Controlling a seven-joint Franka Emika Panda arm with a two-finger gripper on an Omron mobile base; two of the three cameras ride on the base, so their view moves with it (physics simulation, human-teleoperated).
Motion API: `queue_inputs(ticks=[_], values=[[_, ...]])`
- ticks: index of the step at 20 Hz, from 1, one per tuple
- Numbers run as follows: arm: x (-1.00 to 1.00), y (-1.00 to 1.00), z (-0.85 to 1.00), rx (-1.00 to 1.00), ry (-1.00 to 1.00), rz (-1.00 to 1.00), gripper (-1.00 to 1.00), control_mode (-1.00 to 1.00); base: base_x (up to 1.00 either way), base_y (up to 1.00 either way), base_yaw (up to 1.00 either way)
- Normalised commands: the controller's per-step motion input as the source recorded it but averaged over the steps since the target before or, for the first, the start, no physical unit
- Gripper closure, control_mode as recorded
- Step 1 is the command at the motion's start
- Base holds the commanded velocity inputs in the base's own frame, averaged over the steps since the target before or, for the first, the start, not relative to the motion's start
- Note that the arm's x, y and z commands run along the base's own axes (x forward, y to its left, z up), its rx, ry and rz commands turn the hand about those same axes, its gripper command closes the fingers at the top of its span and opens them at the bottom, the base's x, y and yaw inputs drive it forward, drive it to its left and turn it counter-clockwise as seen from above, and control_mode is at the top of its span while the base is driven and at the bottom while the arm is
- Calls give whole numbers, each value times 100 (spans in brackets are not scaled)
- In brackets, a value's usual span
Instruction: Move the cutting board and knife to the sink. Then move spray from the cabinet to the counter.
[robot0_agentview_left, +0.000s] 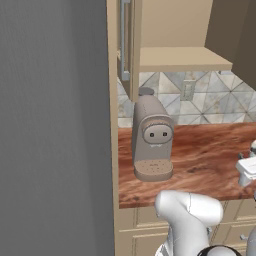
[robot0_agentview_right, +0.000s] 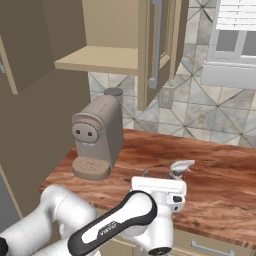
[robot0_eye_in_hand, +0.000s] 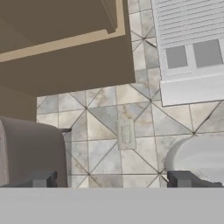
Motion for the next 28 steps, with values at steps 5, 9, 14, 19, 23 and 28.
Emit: queue_inputs(ticks=[5, 9, 14, 19, 23, 28], values=[[-1, -14, 11, 4, 0, -1, -100, -100, 0, 0, 0], [-16, -14, 10, 5, -4, -1, -100, -100, 0, 0, 0], [-24, -1, 3, 3, -5, 0, -100, -100, 0, 0, 0], [-28, 0, 0, 2, -4, 0, -100, -100, 0, 0, 0], [-6, 0, 2, 0, -5, -1, -100, -100, 0, 0, 0], [-37, -3, 41, 6, -4, -2, -100, -100, 0, 0, 0]])
